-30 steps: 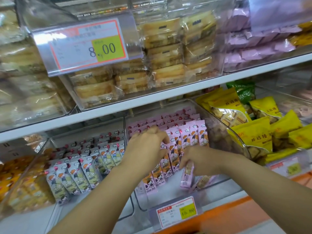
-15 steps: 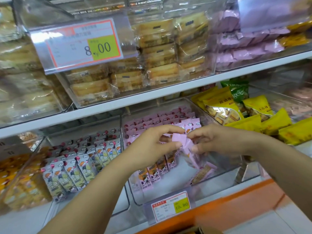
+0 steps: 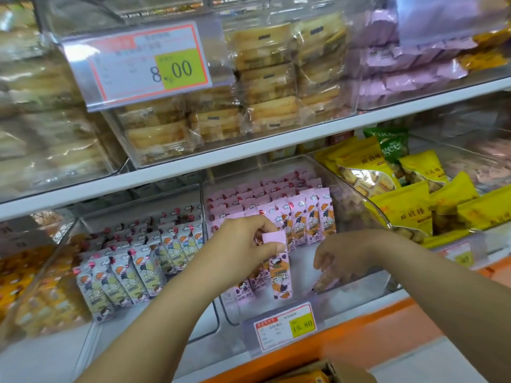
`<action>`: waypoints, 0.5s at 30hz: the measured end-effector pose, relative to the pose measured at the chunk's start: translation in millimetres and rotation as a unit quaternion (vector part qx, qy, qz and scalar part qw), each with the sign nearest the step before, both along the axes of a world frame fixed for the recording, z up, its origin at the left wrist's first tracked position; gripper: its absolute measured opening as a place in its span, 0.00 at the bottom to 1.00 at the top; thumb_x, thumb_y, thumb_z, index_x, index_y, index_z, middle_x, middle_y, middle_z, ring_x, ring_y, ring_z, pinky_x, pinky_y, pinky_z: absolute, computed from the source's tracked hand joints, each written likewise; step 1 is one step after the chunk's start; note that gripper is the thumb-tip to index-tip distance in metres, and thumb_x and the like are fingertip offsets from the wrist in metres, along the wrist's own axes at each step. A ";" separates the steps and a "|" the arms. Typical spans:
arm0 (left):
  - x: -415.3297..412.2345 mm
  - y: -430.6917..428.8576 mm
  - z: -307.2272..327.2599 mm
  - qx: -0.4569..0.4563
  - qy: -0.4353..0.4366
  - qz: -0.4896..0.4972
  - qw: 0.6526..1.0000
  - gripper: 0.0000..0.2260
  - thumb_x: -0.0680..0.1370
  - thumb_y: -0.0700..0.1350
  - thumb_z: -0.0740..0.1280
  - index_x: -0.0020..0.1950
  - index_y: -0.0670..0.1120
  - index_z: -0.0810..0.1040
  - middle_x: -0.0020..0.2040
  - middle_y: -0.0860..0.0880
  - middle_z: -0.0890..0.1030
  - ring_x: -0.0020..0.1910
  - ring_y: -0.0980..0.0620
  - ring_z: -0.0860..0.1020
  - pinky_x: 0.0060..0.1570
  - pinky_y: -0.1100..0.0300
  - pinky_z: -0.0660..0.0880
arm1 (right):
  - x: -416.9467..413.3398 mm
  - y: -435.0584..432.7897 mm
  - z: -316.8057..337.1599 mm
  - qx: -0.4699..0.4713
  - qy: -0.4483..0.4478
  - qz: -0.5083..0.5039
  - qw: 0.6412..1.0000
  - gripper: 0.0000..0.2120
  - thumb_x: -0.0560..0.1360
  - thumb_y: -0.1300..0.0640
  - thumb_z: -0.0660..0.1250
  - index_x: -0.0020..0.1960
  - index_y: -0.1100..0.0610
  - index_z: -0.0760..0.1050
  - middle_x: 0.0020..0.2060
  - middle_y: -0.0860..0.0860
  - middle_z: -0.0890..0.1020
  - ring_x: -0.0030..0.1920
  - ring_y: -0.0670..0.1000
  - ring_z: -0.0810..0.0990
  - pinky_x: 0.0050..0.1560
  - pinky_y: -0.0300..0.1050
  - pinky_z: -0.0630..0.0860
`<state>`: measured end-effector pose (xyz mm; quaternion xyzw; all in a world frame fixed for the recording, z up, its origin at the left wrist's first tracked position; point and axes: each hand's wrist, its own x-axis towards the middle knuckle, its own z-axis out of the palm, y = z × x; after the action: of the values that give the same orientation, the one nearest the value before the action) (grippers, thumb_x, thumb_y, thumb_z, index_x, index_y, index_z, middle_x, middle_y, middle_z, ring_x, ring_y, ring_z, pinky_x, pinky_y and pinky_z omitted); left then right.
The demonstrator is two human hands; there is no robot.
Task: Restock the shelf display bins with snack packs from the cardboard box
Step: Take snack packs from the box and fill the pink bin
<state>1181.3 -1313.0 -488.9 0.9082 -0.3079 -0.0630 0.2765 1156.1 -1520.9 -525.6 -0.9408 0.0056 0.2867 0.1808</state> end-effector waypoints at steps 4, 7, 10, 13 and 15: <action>1.4 0.7 0.6 0.007 0.000 0.020 1.000 0.06 0.76 0.52 0.69 0.51 0.55 0.76 0.47 0.56 0.78 0.41 0.54 0.79 0.42 0.59 0.75 | -2.4 4.6 0.4 -0.058 -0.100 0.035 0.993 0.19 0.73 0.65 0.67 0.64 0.57 0.75 0.62 0.50 0.76 0.55 0.47 0.76 0.45 0.34 0.69; 1.1 2.0 0.8 -0.002 -0.006 0.034 0.999 0.06 0.76 0.53 0.69 0.51 0.55 0.77 0.48 0.56 0.79 0.42 0.55 0.79 0.43 0.59 0.76 | -3.8 2.3 9.2 -0.061 -0.174 0.048 0.982 0.10 0.72 0.59 0.70 0.52 0.52 0.81 0.45 0.44 0.80 0.46 0.44 0.76 0.40 0.36 0.70; -2.1 3.3 2.4 -0.018 -0.022 0.053 0.998 0.06 0.76 0.54 0.68 0.51 0.55 0.77 0.48 0.58 0.78 0.42 0.60 0.77 0.42 0.64 0.73 | -14.5 -12.0 30.5 -0.006 -0.222 0.021 0.975 0.05 0.72 0.55 0.69 0.47 0.48 0.82 0.39 0.41 0.82 0.40 0.40 0.78 0.40 0.36 0.74; -6.9 4.0 7.8 -0.082 -0.014 0.085 0.993 0.06 0.77 0.55 0.67 0.52 0.59 0.72 0.48 0.61 0.74 0.39 0.57 0.79 0.41 0.62 0.75 | -36.7 -23.8 49.8 0.128 -0.231 -0.016 0.964 0.03 0.74 0.48 0.70 0.43 0.47 0.81 0.38 0.44 0.84 0.38 0.42 0.80 0.42 0.41 0.76; -11.2 -0.3 12.7 -0.161 0.035 0.095 0.982 0.08 0.78 0.51 0.66 0.56 0.59 0.71 0.51 0.59 0.74 0.37 0.55 0.82 0.41 0.61 0.79 | -49.6 -29.7 53.2 0.188 -0.247 -0.044 0.949 0.13 0.74 0.44 0.66 0.45 0.52 0.81 0.36 0.46 0.80 0.37 0.46 0.77 0.41 0.46 0.71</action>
<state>1170.1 -1313.2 -476.2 0.8744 -0.2161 -0.0175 0.4340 1106.6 -1550.6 -472.5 -0.9300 -0.0519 0.0325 0.3625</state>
